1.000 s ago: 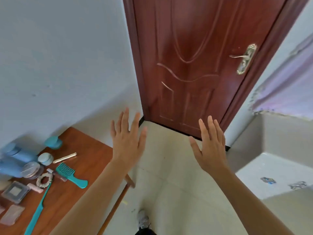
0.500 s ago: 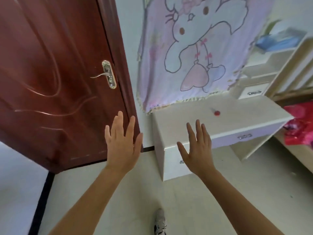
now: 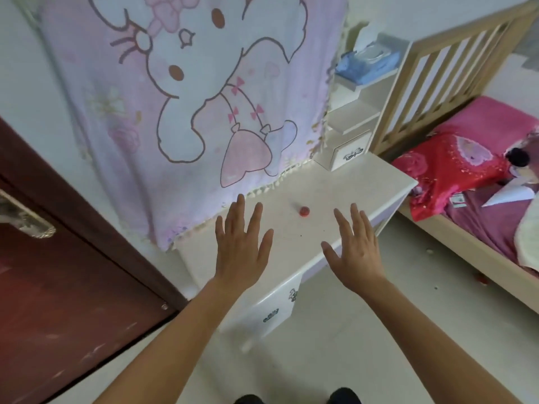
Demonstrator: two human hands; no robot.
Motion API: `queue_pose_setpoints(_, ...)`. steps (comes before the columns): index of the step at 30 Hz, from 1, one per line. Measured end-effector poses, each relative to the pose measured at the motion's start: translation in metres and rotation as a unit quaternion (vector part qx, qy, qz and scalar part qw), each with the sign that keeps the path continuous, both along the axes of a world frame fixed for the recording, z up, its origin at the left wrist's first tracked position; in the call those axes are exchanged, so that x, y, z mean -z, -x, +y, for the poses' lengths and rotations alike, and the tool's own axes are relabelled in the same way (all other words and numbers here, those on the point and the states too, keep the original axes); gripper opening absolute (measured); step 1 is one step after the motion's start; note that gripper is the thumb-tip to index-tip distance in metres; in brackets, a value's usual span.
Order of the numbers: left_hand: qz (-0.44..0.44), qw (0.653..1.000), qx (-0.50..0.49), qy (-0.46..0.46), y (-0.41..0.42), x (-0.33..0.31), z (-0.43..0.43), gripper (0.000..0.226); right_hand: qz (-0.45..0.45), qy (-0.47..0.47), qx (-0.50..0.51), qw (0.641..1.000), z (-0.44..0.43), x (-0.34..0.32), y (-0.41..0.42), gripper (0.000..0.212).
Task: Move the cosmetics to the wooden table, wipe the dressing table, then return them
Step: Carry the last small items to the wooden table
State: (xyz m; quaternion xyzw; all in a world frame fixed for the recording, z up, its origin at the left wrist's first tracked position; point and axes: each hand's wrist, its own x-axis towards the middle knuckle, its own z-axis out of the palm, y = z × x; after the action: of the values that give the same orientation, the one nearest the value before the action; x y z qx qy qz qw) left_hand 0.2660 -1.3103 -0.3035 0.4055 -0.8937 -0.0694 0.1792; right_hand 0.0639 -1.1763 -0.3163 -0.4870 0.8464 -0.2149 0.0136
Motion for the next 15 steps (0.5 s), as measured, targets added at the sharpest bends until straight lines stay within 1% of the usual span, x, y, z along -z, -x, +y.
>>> queue_pose_setpoints(3, -0.045, 0.998, 0.0, -0.033, 0.04, 0.028, -0.026, 0.058, -0.023, -0.041, 0.008, 0.999, -0.023, 0.022, 0.039, 0.074)
queue_pose_setpoints(8, -0.131, 0.985, -0.047, -0.106, 0.096, 0.089, -0.066, 0.062, -0.08, -0.104, -0.043, 0.99, -0.083, 0.076, 0.103, 0.073)
queue_pose_setpoints(11, -0.177, 0.966, -0.093, -0.166, 0.126, 0.121, -0.087, 0.062, -0.122, -0.15, -0.087, 0.977, -0.13, 0.106, 0.137, 0.073)
queue_pose_setpoints(15, -0.202, 0.932, -0.168, -0.251, 0.16, 0.156, -0.101, 0.062, -0.143, -0.207, -0.166, 0.953, -0.174, 0.142, 0.168, 0.072)
